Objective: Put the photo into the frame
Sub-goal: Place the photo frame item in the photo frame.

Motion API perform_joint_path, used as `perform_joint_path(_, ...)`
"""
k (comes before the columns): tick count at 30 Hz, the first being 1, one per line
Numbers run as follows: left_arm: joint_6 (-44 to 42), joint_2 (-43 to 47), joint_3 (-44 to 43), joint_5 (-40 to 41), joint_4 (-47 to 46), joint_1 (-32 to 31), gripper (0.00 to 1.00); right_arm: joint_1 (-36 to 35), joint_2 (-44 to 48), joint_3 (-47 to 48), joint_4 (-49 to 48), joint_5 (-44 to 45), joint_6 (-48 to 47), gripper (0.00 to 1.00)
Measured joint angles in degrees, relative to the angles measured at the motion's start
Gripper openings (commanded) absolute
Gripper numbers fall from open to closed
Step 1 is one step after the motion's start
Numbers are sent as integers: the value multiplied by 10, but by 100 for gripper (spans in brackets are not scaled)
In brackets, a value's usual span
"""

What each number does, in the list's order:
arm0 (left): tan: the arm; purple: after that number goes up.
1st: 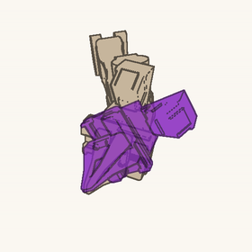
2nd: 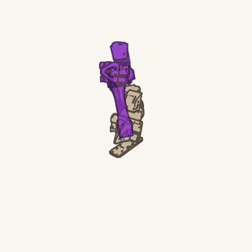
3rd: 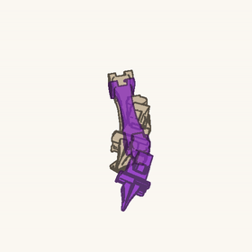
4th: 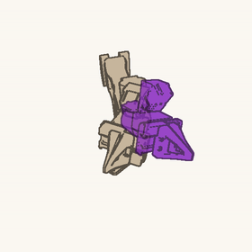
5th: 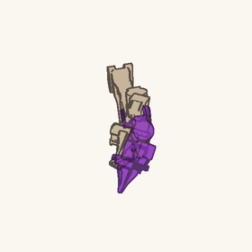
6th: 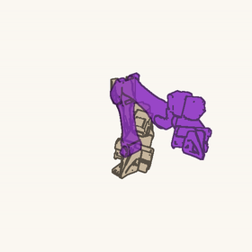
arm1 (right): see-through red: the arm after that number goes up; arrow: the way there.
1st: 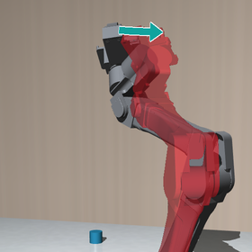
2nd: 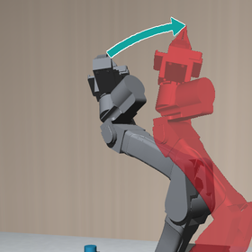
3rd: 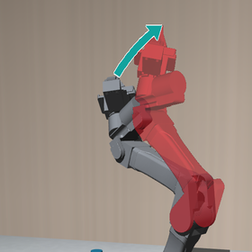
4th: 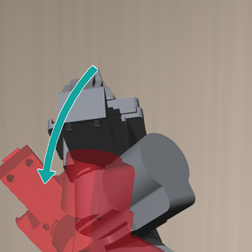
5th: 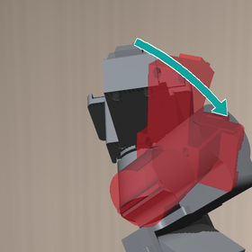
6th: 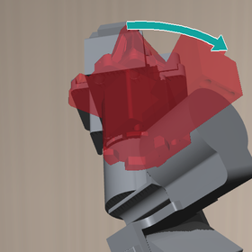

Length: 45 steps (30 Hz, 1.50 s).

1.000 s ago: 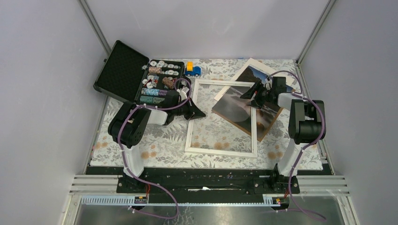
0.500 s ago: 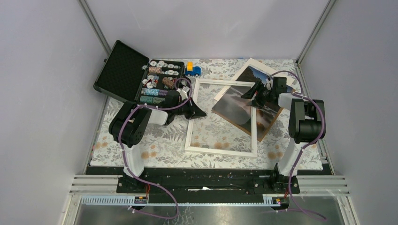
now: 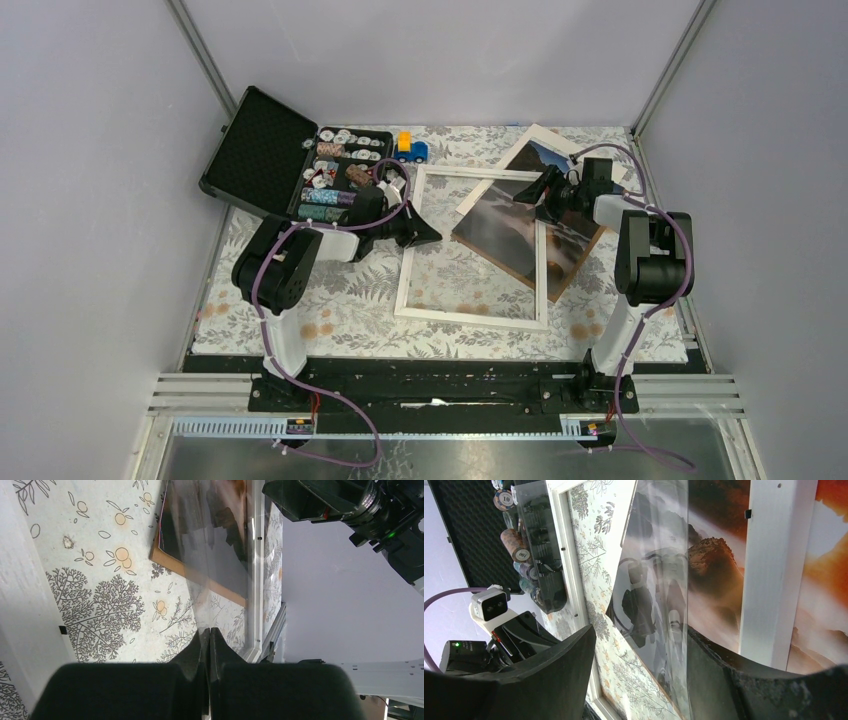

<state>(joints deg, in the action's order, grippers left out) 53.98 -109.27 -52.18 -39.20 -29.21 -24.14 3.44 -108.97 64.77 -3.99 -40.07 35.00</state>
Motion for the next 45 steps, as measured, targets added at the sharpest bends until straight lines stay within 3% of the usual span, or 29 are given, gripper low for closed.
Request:
perform_joint_path(25,11,-22,5,3,-46,-1,0,6,-38,-1,-35,2,-9,75)
perform_joint_path(28,12,-22,10,4,-51,-1,5,6,-38,-5,-42,2,-9,82)
perform_joint_path(29,12,-22,12,5,-52,-1,8,6,-37,-5,-42,1,-9,93)
perform_joint_path(31,13,-22,13,5,-52,-1,10,6,-32,-5,-42,-3,-9,99)
perform_joint_path(42,-11,-22,13,16,-15,-3,13,5,62,8,142,125,-76,100)
perform_joint_path(45,-17,-23,9,18,-1,-5,18,5,81,9,173,169,-87,100)
